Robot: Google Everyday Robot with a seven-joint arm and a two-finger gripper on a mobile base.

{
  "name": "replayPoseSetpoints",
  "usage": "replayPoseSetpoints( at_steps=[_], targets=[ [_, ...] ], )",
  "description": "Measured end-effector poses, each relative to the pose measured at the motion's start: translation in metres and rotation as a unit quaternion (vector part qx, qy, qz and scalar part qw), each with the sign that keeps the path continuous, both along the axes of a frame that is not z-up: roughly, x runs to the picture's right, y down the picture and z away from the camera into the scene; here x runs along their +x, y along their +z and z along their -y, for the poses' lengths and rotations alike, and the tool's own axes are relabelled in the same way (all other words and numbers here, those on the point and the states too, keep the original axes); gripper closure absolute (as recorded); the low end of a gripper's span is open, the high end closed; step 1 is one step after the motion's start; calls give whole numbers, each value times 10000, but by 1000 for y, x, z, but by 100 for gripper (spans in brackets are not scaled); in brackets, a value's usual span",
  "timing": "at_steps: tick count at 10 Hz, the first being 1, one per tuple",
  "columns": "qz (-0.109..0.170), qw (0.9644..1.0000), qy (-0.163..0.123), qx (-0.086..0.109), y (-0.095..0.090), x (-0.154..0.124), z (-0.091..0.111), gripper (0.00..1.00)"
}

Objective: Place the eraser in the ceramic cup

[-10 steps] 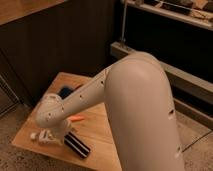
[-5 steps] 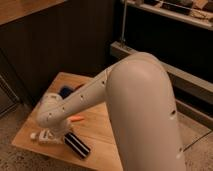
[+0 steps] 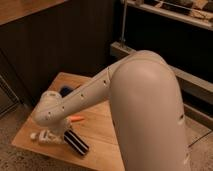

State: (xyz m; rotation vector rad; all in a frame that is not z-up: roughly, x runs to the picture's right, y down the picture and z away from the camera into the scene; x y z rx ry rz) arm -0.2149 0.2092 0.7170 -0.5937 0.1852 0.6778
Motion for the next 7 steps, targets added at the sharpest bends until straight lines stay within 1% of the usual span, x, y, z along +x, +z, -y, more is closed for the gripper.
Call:
replayPoseSetpoints(
  at_steps=[3, 4, 5, 6, 7],
  targets=[
    [19, 9997, -82, 221, -22, -6, 25, 100],
    [26, 9994, -119, 314, -29, -11, 37, 100],
    [52, 9991, -136, 397, -31, -16, 45, 100],
    [99, 9985, -145, 521, -32, -27, 57, 100],
    [123, 9981, -116, 600, -29, -35, 64, 100]
  ],
)
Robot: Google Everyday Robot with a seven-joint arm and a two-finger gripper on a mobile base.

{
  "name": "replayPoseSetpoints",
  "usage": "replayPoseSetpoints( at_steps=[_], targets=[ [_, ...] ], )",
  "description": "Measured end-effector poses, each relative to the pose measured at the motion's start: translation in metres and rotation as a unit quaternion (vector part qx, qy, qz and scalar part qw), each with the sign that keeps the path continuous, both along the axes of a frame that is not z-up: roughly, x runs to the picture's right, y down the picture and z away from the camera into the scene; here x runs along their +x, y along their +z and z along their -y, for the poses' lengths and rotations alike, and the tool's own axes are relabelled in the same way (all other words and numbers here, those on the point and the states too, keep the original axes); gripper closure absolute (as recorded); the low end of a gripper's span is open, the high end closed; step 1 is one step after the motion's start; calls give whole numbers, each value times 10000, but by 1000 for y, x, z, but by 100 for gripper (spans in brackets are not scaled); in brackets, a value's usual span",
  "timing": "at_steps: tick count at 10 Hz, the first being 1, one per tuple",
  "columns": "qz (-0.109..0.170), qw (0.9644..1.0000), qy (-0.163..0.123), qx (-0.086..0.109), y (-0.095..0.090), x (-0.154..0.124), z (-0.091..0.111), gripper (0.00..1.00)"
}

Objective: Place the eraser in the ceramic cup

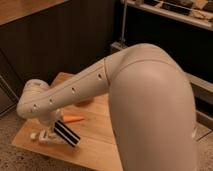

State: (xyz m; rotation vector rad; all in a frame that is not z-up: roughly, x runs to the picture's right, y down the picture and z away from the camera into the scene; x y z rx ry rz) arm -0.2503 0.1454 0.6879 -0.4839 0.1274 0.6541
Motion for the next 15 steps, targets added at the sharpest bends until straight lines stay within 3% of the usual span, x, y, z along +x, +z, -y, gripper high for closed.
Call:
replayPoseSetpoints(
  at_steps=[4, 6, 9, 13, 15],
  targets=[
    [-23, 9984, 390, 419, 39, -25, 54, 100],
    [55, 9966, 418, 702, 60, -48, 89, 100],
    [170, 9944, 346, 985, 75, -85, 121, 100],
    [266, 9893, 457, 1363, 68, -107, 171, 100],
    [318, 9870, 638, 1441, 62, -111, 191, 100]
  ],
)
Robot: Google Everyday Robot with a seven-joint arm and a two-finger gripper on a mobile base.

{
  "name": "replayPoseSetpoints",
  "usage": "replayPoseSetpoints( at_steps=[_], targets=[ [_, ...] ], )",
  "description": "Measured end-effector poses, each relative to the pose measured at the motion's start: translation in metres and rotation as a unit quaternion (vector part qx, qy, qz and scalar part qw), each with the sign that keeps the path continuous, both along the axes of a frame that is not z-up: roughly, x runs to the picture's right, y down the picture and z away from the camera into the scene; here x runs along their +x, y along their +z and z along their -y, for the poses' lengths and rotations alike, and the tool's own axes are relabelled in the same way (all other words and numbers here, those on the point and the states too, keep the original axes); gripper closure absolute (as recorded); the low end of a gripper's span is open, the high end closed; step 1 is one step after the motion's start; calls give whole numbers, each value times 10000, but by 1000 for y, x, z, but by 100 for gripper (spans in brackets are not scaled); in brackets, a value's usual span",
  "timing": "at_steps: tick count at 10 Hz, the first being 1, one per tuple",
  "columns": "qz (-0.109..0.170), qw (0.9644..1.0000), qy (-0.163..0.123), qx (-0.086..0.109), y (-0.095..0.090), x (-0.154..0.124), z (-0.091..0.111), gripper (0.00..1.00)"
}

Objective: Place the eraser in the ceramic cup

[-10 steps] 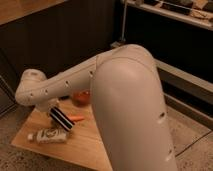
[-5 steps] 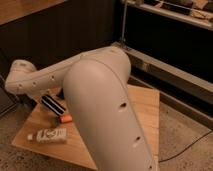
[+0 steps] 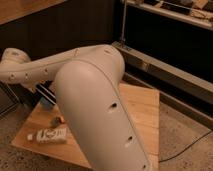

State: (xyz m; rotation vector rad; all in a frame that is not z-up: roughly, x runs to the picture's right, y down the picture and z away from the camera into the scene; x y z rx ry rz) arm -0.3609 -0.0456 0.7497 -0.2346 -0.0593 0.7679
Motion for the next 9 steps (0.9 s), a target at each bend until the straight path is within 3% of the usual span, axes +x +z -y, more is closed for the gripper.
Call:
replayPoseSetpoints(
  at_steps=[4, 7, 9],
  targets=[
    [371, 9969, 664, -183, 4, 2, 16, 100],
    [785, 9918, 941, -357, 12, -1, 11, 100],
    [953, 9900, 936, -442, 22, -5, 2, 100]
  ],
)
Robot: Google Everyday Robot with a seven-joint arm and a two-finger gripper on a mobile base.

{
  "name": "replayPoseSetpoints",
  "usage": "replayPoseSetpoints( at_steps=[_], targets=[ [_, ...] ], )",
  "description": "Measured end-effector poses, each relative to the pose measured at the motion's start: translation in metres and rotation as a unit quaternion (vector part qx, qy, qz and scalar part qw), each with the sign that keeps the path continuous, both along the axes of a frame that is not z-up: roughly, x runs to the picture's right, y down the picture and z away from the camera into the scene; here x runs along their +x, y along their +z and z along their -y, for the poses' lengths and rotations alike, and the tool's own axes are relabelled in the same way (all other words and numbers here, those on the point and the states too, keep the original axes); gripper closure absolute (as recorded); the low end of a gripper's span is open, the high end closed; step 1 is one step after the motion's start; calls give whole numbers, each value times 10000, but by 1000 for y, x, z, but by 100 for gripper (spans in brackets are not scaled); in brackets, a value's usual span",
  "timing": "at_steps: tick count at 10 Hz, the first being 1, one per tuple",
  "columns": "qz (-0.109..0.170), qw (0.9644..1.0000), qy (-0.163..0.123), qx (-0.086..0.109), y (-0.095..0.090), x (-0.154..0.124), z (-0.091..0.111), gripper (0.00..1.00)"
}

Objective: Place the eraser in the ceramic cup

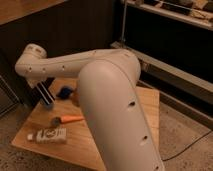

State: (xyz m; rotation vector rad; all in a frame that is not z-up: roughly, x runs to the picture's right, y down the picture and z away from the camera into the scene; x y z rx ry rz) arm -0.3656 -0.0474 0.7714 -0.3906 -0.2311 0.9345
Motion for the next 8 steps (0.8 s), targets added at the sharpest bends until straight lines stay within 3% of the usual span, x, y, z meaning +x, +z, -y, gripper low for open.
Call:
replayPoseSetpoints(
  at_steps=[4, 8],
  targets=[
    [150, 9998, -148, -19, 14, -14, -12, 100],
    [159, 9993, -284, 156, 16, -23, 2, 100]
  ],
)
